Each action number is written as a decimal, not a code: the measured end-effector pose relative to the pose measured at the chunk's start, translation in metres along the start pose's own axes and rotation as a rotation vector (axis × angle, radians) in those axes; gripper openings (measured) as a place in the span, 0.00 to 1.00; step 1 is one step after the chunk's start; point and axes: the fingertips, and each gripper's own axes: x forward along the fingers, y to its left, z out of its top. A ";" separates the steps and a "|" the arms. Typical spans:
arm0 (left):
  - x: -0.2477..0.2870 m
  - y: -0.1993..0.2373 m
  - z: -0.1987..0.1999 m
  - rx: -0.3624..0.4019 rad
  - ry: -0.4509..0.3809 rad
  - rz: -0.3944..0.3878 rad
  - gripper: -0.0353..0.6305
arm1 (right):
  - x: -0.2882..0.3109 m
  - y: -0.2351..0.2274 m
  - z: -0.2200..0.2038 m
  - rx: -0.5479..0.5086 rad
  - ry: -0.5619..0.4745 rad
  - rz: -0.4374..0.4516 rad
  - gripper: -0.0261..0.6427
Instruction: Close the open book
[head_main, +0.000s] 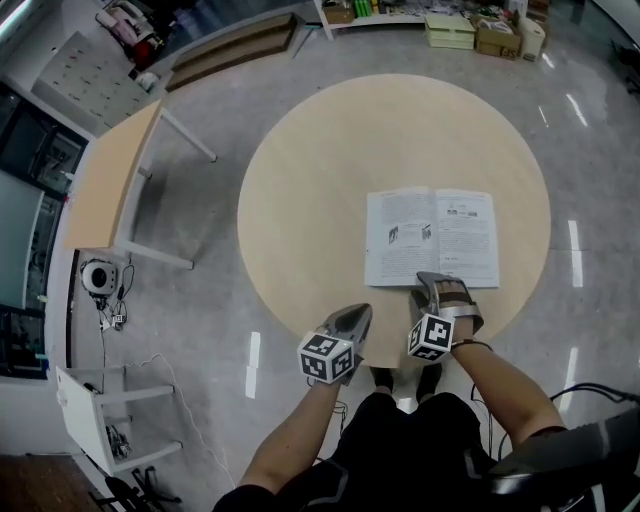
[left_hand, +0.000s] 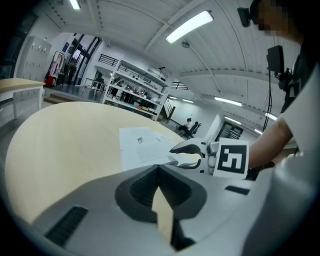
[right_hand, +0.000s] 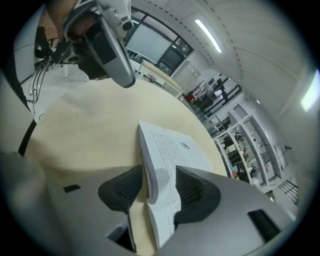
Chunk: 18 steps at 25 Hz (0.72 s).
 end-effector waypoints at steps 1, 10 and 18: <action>0.001 0.000 0.000 -0.004 -0.001 -0.002 0.05 | 0.003 0.001 0.000 -0.023 0.002 -0.008 0.32; 0.011 -0.004 0.003 -0.030 -0.018 -0.011 0.05 | 0.015 0.003 -0.009 -0.097 0.010 -0.052 0.32; 0.017 0.000 -0.001 -0.038 -0.008 0.003 0.05 | 0.022 -0.001 -0.005 -0.125 0.013 -0.103 0.32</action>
